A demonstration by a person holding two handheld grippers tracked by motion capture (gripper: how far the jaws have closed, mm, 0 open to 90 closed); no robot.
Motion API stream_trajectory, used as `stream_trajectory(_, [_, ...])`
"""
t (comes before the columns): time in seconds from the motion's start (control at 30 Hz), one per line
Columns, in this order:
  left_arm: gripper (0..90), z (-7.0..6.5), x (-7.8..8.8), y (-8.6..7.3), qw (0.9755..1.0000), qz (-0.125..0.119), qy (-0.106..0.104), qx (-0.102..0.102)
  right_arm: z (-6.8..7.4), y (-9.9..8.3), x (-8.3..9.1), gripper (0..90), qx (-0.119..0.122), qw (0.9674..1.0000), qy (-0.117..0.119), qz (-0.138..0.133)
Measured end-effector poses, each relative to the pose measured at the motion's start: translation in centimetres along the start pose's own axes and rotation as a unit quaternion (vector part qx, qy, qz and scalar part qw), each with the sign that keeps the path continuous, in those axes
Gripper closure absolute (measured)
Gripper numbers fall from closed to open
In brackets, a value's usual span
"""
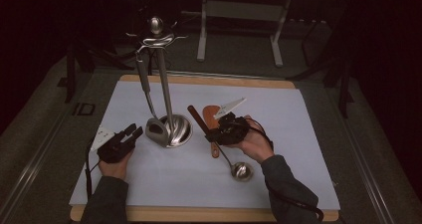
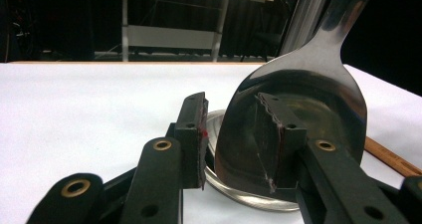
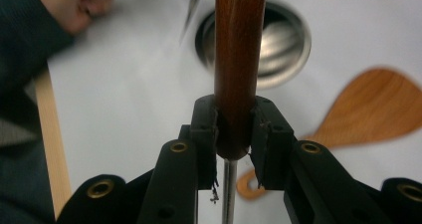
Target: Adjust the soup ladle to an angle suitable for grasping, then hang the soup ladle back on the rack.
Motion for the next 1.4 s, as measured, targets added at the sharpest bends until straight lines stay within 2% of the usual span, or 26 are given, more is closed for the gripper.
stream_trajectory(0.13, [65.8, 0.0, 0.0, 0.0, 1.0000, 0.000, 0.000, 0.001, 0.5, 0.7, 0.6, 74.3, -0.003, 0.9989, 0.008, -0.047])
stream_trajectory(0.3, [65.9, 0.0, 0.0, 0.0, 1.0000, 0.000, 0.000, 0.001, 1.2, 1.3, 0.9, 74.4, 0.004, 0.9973, 0.011, -0.073])
stream_trajectory(0.6, [65.9, 0.0, 0.0, 0.0, 1.0000, -0.001, 0.001, 0.001, 2.1, 2.7, 1.7, 74.4, 0.009, 0.9949, 0.020, -0.098])
stream_trajectory(0.93, [66.0, 0.0, 0.0, 0.0, 1.0000, -0.002, 0.001, 0.001, 2.8, 4.7, 2.6, 74.2, 0.011, 0.9903, 0.025, -0.136])
stream_trajectory(1.4, [66.0, 0.1, 0.0, 0.0, 1.0000, -0.001, 0.001, 0.002, 3.5, 6.3, 3.3, 74.2, 0.014, 0.9873, 0.028, -0.156])
Point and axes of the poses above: each handheld gripper's, and its own axes: x roughly backward along the jaws, y roughly out of its top, z roughly to its left, the point moved 5 cm from there along -x, roughly forward along the jaws, and after that the axes turned 14 degrees about -x, right-handed, at the moved point
